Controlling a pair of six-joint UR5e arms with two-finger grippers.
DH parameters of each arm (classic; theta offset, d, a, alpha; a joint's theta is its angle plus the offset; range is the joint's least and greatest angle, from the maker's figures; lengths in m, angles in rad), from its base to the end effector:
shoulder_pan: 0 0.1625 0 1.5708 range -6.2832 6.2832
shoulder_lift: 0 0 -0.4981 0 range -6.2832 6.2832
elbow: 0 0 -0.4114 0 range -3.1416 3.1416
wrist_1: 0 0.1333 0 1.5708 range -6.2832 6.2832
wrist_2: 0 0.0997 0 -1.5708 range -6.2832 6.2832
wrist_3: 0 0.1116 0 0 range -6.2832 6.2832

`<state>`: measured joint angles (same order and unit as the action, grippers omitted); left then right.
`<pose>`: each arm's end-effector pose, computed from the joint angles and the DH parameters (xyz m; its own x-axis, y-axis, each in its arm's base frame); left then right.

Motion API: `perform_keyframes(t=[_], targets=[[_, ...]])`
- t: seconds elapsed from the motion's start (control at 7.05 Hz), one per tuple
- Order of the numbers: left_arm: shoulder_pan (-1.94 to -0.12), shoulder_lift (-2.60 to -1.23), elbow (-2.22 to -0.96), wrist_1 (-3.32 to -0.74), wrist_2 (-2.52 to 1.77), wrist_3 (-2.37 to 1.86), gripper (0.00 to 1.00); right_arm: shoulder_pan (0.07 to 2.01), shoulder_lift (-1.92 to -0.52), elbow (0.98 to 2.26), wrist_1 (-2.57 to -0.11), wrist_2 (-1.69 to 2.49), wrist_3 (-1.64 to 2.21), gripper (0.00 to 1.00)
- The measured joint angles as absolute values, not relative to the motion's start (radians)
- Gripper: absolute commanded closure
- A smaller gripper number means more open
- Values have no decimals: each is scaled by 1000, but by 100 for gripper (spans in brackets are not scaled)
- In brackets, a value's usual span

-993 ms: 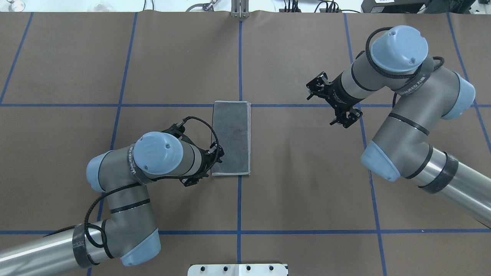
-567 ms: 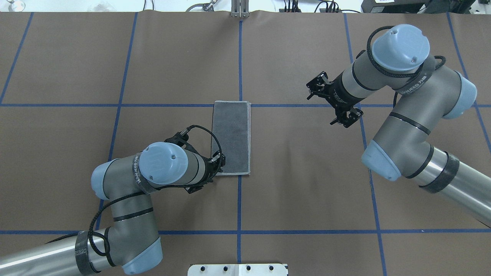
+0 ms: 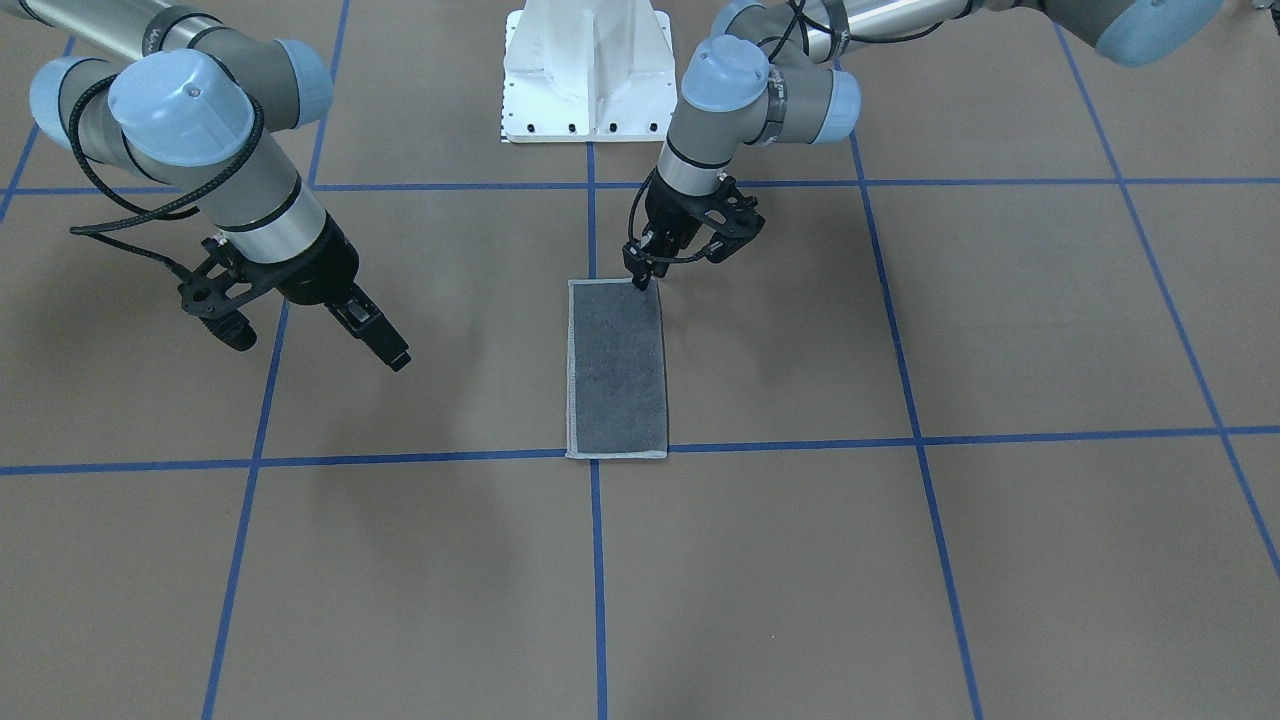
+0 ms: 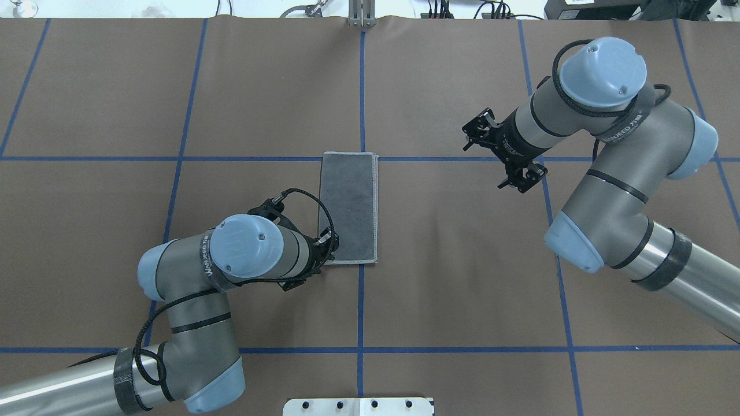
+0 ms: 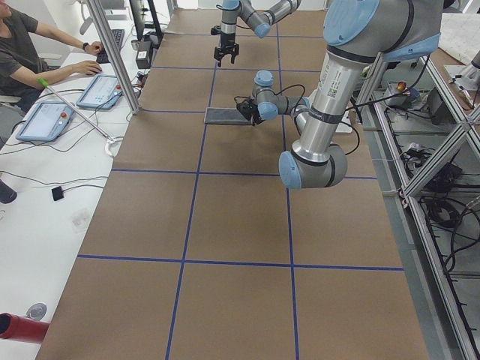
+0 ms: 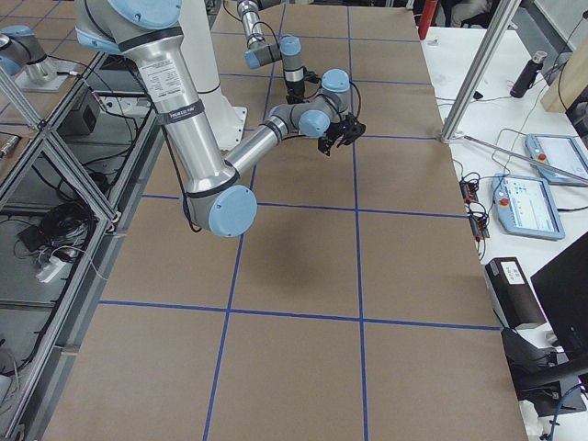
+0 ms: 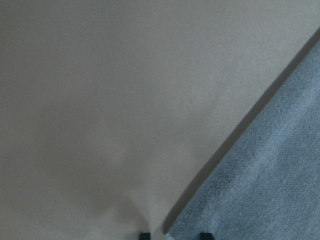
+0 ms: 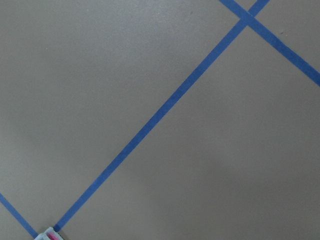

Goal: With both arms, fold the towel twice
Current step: 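Lower the left gripper onto the strip's end nearest the robot and grasp it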

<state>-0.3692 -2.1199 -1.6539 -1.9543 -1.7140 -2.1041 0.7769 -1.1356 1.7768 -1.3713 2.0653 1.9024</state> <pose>0.6462 -0.3759 0.3178 0.2992 -0.6553 -0.6936 0.4600 0.7359 -0.4968 -0.4281 -0.5336 0.3593 0.3309 0.7272 0.6015 -0.4999 0.6757 -0.5419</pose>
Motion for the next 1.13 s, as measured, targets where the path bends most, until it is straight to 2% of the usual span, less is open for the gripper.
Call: perform_keyframes(t=[0.14, 0.28, 0.43, 0.57, 1.13], targets=[[-370, -2120, -1653, -1954, -1714, -2103, 58, 776, -1136, 1777, -1371, 2065, 1903, 0], [-370, -2119, -1652, -1953, -1714, -2103, 65, 776, -1135, 1776, -1371, 2065, 1904, 0], [-370, -2118, -1650, -1953, -1713, -2103, 79, 776, -1135, 1776, -1371, 2065, 1905, 0], [-370, -2118, -1649, -1953, -1713, -2103, 100, 776, -1136, 1775, -1371, 2065, 1905, 0], [-374, -2121, -1659, -1951, -1714, -2104, 100, 776, -1137, 1775, -1373, 2066, 1907, 0]])
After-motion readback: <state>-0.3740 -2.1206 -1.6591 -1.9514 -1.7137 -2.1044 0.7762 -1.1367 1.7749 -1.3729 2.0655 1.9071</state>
